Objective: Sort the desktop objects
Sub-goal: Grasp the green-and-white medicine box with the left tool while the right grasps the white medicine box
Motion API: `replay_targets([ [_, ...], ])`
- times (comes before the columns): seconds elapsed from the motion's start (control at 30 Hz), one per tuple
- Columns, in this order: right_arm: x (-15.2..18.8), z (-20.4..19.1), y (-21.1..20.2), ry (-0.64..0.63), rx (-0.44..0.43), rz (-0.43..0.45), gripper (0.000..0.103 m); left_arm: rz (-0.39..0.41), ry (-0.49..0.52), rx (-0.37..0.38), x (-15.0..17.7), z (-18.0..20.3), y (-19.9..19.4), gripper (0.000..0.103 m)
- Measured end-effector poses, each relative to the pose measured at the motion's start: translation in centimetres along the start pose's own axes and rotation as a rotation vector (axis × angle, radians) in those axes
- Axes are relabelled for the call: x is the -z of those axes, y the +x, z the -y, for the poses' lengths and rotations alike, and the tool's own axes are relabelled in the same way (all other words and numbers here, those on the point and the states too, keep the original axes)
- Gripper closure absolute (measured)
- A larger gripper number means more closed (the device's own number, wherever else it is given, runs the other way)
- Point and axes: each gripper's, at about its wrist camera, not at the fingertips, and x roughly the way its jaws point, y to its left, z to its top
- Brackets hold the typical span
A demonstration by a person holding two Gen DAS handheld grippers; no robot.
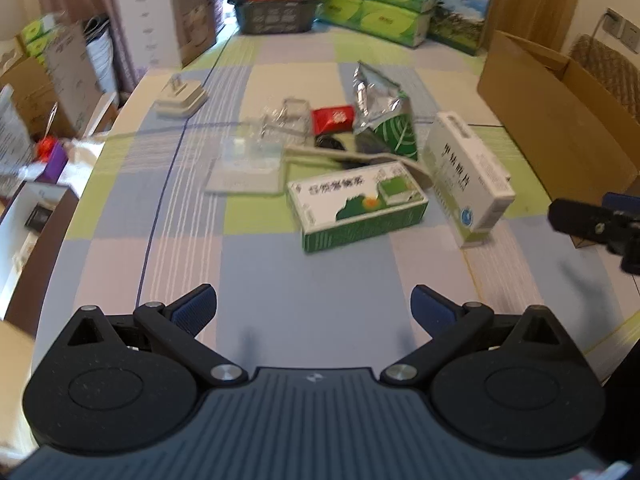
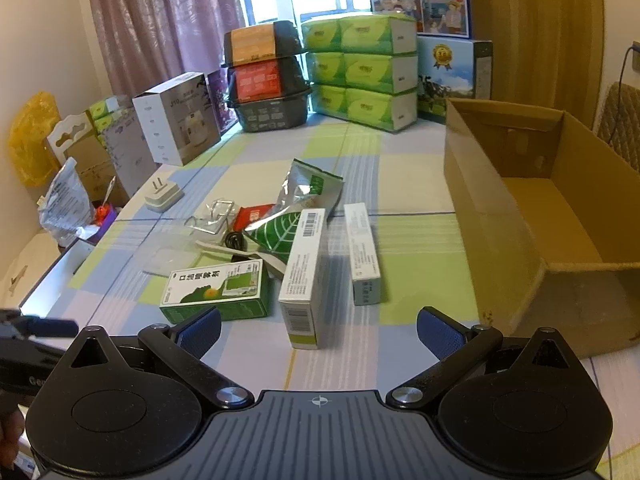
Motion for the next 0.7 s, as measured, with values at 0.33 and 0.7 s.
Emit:
replay_targets([
  [0.33, 0.7, 0.4, 2.6, -0.015, -0.026, -0.009, 0.002, 0.011, 0.087, -0.008, -0.6, -0.5, 2.5, 0.001],
  [0.7, 1.6, 0.3, 5.4, -0.028, -0.051, -0.013, 0.002, 0.081, 0.139, -0.023, -0.9, -1.0, 4.2, 0.001],
])
